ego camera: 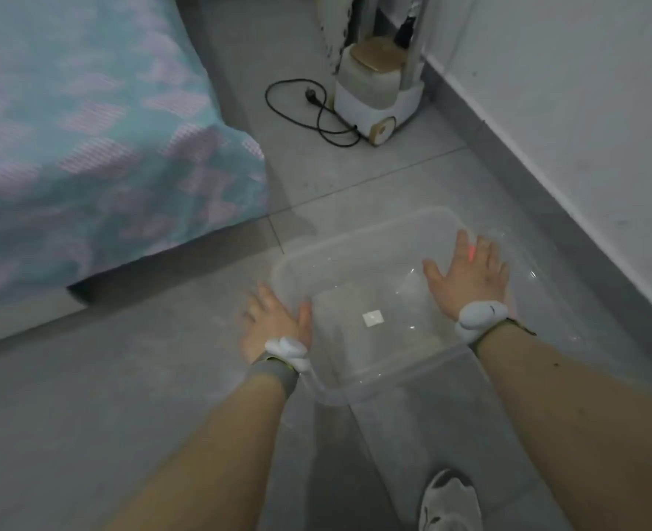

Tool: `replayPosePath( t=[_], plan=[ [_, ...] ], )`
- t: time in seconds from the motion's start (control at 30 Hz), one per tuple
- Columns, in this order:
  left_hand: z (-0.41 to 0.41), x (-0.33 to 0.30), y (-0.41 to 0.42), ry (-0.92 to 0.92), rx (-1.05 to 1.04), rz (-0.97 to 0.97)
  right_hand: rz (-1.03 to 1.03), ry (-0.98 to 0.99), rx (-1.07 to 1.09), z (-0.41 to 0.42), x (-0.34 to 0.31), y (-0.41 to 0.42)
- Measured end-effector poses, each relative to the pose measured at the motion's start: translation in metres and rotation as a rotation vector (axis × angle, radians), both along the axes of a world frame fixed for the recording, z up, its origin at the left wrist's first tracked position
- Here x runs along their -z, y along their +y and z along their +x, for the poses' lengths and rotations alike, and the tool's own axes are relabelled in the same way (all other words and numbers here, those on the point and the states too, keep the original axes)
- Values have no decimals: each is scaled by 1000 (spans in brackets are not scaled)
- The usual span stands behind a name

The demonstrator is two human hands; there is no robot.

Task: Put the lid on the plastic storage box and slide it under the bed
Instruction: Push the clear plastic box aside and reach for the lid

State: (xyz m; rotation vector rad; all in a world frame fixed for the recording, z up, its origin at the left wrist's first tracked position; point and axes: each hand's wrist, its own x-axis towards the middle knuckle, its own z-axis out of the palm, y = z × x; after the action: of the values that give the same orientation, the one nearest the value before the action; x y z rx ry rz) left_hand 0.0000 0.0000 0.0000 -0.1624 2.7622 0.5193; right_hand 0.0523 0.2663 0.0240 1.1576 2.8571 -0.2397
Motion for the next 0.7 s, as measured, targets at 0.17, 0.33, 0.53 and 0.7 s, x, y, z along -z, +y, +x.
replayPosePath(
  t=[0.17,0.33,0.53,0.7],
  plan=[
    [-1,34,14,-20,-52,60,-136,-7,222,-6,33,30],
    [2,51,16,28,-82,115,-53,-6,228,-7,45,30],
    [-3,48,-36,57,-126,96,-42,35,222,-10,47,-21],
    [-5,42,-124,87,-193,78,-87,109,188,-13,56,-105]
  ],
)
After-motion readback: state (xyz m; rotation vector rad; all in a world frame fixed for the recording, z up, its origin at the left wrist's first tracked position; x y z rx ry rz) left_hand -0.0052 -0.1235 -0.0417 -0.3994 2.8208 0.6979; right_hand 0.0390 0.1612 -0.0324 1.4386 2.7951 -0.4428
